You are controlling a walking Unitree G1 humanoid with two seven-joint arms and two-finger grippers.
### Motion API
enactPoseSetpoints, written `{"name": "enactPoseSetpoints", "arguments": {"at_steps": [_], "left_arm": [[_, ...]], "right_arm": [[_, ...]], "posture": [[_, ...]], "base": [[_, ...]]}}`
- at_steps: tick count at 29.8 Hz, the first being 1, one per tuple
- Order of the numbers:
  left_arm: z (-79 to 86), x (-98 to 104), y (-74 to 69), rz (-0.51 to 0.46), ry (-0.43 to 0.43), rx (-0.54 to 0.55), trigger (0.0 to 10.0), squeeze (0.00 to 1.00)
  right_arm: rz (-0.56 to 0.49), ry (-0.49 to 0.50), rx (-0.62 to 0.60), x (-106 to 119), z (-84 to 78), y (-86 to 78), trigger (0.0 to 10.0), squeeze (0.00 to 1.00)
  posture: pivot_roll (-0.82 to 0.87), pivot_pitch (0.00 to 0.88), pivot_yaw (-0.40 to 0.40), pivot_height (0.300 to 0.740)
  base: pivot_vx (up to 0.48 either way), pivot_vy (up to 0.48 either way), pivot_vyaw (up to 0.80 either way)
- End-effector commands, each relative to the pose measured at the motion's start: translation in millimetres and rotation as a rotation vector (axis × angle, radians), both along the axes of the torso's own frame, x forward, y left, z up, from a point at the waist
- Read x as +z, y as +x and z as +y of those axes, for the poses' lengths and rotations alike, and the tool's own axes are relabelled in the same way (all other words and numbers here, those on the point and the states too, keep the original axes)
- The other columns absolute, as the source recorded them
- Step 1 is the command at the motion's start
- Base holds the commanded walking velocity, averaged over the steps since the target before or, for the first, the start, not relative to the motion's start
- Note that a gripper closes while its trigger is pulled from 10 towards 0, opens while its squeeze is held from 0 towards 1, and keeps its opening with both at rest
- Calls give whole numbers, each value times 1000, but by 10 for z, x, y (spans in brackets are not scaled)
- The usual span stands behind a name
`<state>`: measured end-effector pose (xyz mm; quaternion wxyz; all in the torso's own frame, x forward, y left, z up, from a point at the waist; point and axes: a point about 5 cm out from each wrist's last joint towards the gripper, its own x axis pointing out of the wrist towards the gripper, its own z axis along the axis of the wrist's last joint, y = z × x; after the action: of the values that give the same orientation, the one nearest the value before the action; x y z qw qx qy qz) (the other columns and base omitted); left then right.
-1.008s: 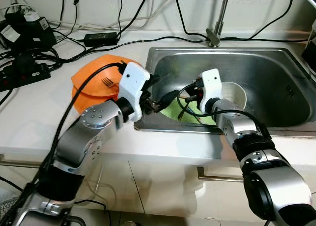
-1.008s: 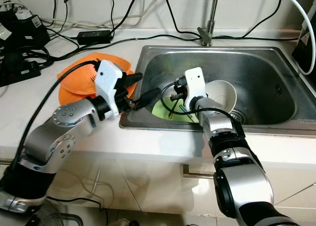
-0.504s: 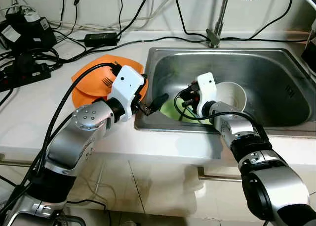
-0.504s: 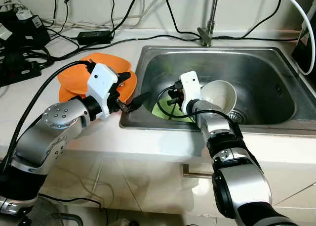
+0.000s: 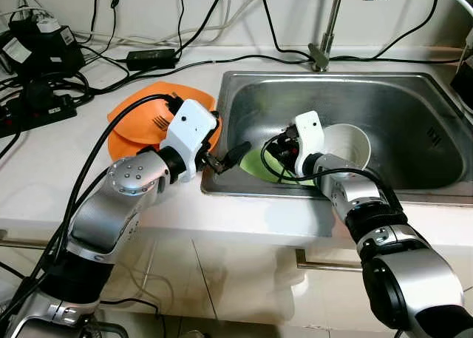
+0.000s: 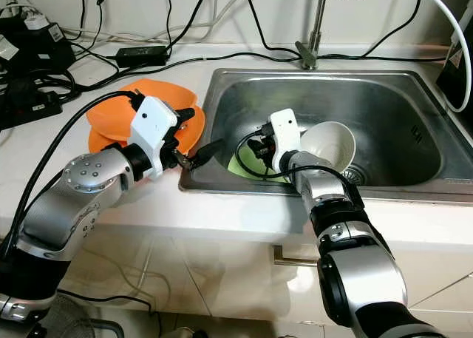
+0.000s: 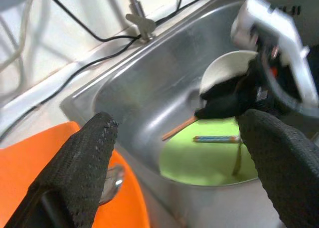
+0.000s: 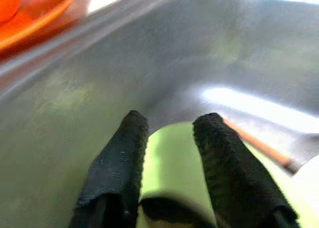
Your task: Kitchen organization
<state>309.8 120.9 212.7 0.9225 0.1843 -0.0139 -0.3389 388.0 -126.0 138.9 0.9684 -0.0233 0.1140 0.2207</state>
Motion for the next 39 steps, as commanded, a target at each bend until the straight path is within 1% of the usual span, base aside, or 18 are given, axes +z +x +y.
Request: {"name": "enactPoseSetpoints", "arguments": {"at_steps": [1, 2, 6, 7, 8, 9, 15, 20, 22, 23, 24, 25, 27, 28, 29, 30, 31, 39], "left_arm": [[67, -6, 11, -11, 26, 23, 10000, 533], [101, -6, 8, -22, 39, 40, 10000, 341], [136, -20, 2, -29, 64, 50, 10000, 380], [177, -5, 9, -51, 63, 80, 10000, 831], [193, 7, 16, -62, 59, 95, 10000, 831], [211, 22, 23, -73, 55, 108, 10000, 1000], [274, 42, 42, -99, 77, 128, 10000, 1000], [277, 46, 48, -111, 93, 127, 10000, 1000], [279, 47, 36, -131, 145, 112, 10000, 1000], [283, 48, 27, -140, 173, 103, 10000, 392], [286, 48, 21, -145, 190, 98, 10000, 392], [290, 48, 18, -147, 195, 94, 10000, 0], [319, 41, 14, -146, 203, 94, 10000, 0], [343, 21, 13, -147, 222, 90, 10000, 0], [360, 7, 13, -148, 236, 88, 10000, 0], [385, -15, 18, -149, 255, 88, 10000, 0], [415, -36, 31, -152, 265, 92, 10000, 0], [478, -81, 111, -166, 281, 94, 10000, 0]], "right_arm": [[-94, 10, -43, 196, -41, 66, 10000, 1000], [-156, 44, -83, 321, -88, 99, 10000, 1000], [-211, 69, -110, 436, -132, 120, 10000, 1000], [-265, 96, -130, 562, -171, 135, 10000, 1000], [-282, 106, -133, 605, -181, 139, 10000, 1000], [-309, 111, -136, 657, -190, 140, 10000, 1000], [-425, 117, -128, 882, -206, 123, 10000, 1000], [-447, 134, -116, 927, -205, 102, 10000, 1000], [-438, 161, -101, 938, -173, 89, 10000, 1000], [-433, 186, -81, 957, -142, 77, 10000, 1000], [-430, 202, -66, 970, -122, 69, 10000, 1000], [-433, 208, -52, 985, -103, 60, 10000, 1000], [-438, 226, 4, 1033, -36, 26, 10000, 992], [-435, 242, 56, 1069, 15, -7, 10000, 643], [-432, 253, 92, 1092, 51, -32, 10000, 643], [-421, 246, 150, 1107, 94, -74, 10000, 184], [-401, 219, 233, 1108, 133, -145, 10000, 0], [-315, 88, 428, 1051, 10, -408, 10000, 0]], "posture": [[-28, 23, 44, 740], [-27, 24, 46, 740], [-27, 25, 46, 740], [-26, 26, 47, 740], [-26, 26, 47, 740], [-26, 26, 47, 740], [-30, 25, 50, 740], [-32, 26, 52, 740], [-32, 26, 52, 740], [-31, 26, 53, 740], [-31, 26, 53, 740], [-30, 26, 53, 740], [-28, 26, 54, 740], [-26, 26, 54, 740], [-25, 25, 55, 740], [-25, 24, 57, 740], [-25, 25, 59, 740], [-38, 30, 75, 740]], "base": [[0, 0, 0], [0, 0, 0], [0, 0, 0], [0, 0, 0], [0, 0, 0], [0, 0, 0], [0, 0, 0], [0, 0, 0], [0, 0, 0], [0, 0, 0], [0, 0, 0], [0, 0, 0], [0, 0, 0], [0, 0, 0], [0, 0, 0], [0, 0, 0], [0, 0, 0], [0, 0, 0]]}}
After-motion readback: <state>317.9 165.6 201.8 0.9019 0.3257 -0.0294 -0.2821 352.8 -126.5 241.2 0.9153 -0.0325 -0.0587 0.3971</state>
